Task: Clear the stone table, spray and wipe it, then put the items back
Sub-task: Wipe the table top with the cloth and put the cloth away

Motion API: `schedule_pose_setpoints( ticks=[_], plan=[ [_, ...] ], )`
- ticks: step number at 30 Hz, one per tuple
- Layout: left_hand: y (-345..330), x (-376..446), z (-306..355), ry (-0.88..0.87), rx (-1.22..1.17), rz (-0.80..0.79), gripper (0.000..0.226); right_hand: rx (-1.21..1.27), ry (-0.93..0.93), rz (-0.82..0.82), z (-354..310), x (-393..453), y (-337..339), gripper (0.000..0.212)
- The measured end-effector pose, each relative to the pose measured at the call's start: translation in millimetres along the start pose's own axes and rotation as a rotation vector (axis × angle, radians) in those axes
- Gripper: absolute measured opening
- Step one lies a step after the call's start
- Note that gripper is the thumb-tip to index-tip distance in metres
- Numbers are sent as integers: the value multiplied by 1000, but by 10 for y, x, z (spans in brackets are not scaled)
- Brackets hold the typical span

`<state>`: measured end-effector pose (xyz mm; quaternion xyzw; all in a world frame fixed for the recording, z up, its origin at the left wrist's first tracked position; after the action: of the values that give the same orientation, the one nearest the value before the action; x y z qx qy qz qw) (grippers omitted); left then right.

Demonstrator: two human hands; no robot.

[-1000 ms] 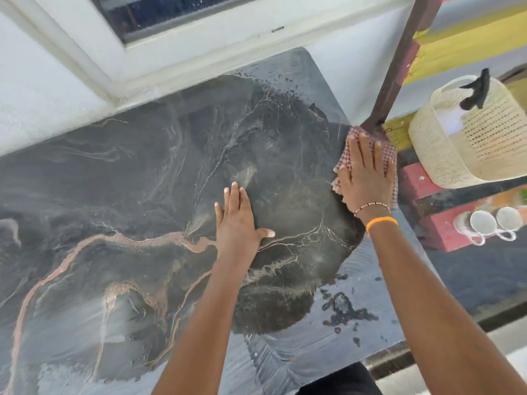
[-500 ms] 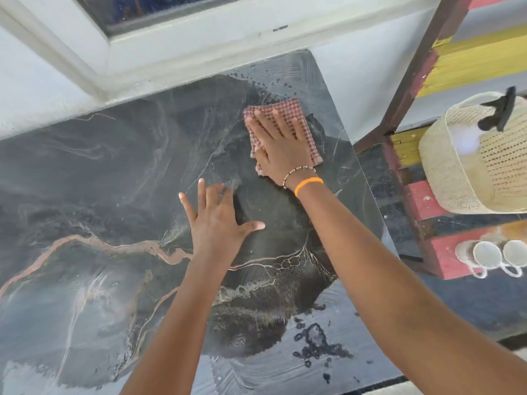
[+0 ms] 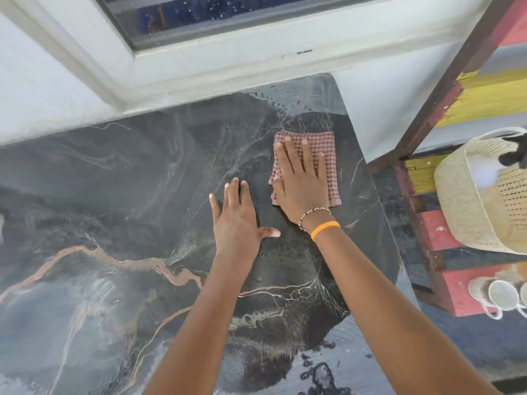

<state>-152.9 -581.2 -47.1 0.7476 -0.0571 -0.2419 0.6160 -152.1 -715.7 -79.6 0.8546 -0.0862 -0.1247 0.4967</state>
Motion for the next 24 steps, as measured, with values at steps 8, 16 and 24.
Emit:
schedule_pose_setpoints(
  ticks=[8,16,24],
  plan=[
    [-10,-2,-24,29,-17,-19,114,-41,247,-139,-605,1183,-63,59],
    [-32,-18,-29,28,-37,-9,114,30,-58,107,314,1269,391,58],
    [-44,-31,-25,15,-51,2,112,62,-273,226,438,689,345,60]
  ],
)
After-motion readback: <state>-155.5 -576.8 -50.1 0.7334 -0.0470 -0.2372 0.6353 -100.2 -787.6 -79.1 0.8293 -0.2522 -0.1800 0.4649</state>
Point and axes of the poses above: each hand's wrist, its own x-axis towards the middle knuckle, its own y-axis out of the back of the hand, z = x × y, the point moved 3 cm from there along x, towards the middle knuckle, and after that the axes turned 13 degrees about x, right-handed, at the moved point
